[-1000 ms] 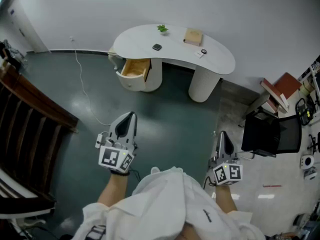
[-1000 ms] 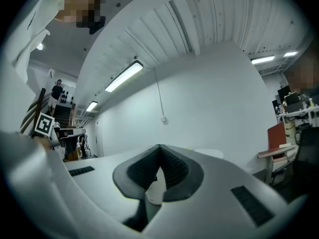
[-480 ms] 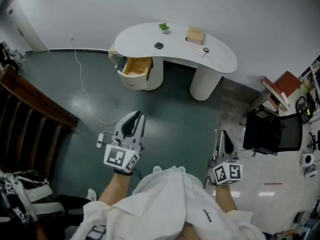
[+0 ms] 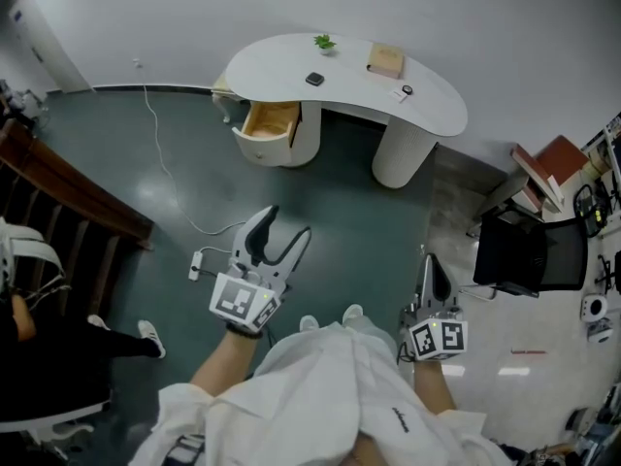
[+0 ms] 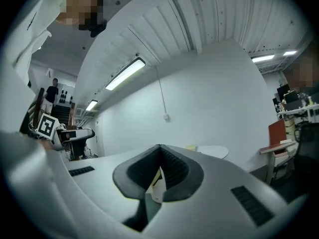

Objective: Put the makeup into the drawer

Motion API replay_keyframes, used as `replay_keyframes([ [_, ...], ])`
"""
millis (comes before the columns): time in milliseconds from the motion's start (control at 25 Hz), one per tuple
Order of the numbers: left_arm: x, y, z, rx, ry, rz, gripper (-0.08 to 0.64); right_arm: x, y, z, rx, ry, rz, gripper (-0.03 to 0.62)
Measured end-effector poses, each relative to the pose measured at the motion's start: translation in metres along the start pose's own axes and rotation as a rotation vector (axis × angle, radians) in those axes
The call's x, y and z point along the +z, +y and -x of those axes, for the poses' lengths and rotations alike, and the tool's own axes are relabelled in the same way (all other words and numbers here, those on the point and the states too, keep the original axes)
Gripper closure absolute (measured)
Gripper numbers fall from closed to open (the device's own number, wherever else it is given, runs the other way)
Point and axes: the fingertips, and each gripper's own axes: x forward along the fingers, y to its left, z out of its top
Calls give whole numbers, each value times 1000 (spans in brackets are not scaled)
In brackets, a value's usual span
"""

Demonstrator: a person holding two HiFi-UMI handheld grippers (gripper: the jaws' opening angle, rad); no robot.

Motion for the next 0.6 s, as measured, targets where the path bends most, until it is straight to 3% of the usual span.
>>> replay_keyframes([
  [600, -13, 21, -45, 13, 34, 40, 212, -4, -8, -48, 50, -4, -15, 575],
])
